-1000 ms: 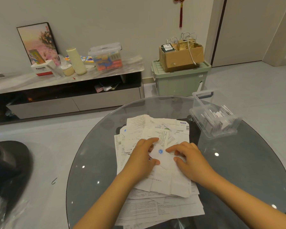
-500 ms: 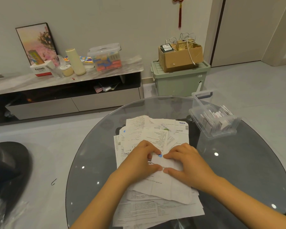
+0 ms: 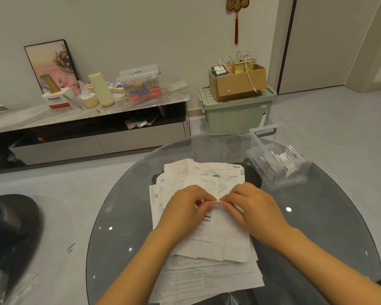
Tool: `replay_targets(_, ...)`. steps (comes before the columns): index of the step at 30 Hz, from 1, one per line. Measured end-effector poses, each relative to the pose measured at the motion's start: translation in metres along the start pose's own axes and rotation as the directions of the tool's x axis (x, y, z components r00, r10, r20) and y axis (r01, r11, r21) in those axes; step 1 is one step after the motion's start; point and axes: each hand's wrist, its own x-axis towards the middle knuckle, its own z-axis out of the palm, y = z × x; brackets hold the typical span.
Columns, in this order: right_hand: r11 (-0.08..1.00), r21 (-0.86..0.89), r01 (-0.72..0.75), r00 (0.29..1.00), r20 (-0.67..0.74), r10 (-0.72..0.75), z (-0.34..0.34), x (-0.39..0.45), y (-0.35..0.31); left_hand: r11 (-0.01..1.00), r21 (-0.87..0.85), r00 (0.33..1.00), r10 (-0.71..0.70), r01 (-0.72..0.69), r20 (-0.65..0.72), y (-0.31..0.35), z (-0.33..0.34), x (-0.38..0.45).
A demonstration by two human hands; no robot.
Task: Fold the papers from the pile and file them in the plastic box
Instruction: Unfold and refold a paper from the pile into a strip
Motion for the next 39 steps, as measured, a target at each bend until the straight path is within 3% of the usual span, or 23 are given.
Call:
replay_targets(8, 0.997, 0.028, -0.066, 0.98, -0.188, 0.071, -0.031, 0.014, 0.019, 0.998, 0.017, 0.996, 0.069, -0.068, -0.057, 0.05, -0.013, 0.04)
replay_targets(18, 0.958, 0.15, -0.243, 0.883, -0.375, 0.283, -0.076, 0.027, 0.057, 0.979, -0.088, 0.982, 0.182, -0.186, -0.048, 0.106, -0.004, 0.114)
replay_targets(26, 0.846, 0.054, -0.53, 0.792, -0.325, 0.517, -0.078, 0.033, 0.091, 0.974, -0.031, 0.967, 0.227, -0.225, 0.111, 0.121, 0.025, 0.17)
replay_targets(32, 0.769, -0.064, -0.636, 0.754, -0.263, 0.602, -0.07, 0.035, 0.106, 0.967, 0.058, 0.923, 0.219, -0.249, 0.317, 0.115, 0.045, 0.199)
replay_targets(39, 0.736, -0.149, -0.66, 0.75, -0.195, 0.633, -0.07, 0.037, 0.112, 0.945, 0.14, 0.856, 0.196, -0.294, 0.478, 0.121, 0.061, 0.22)
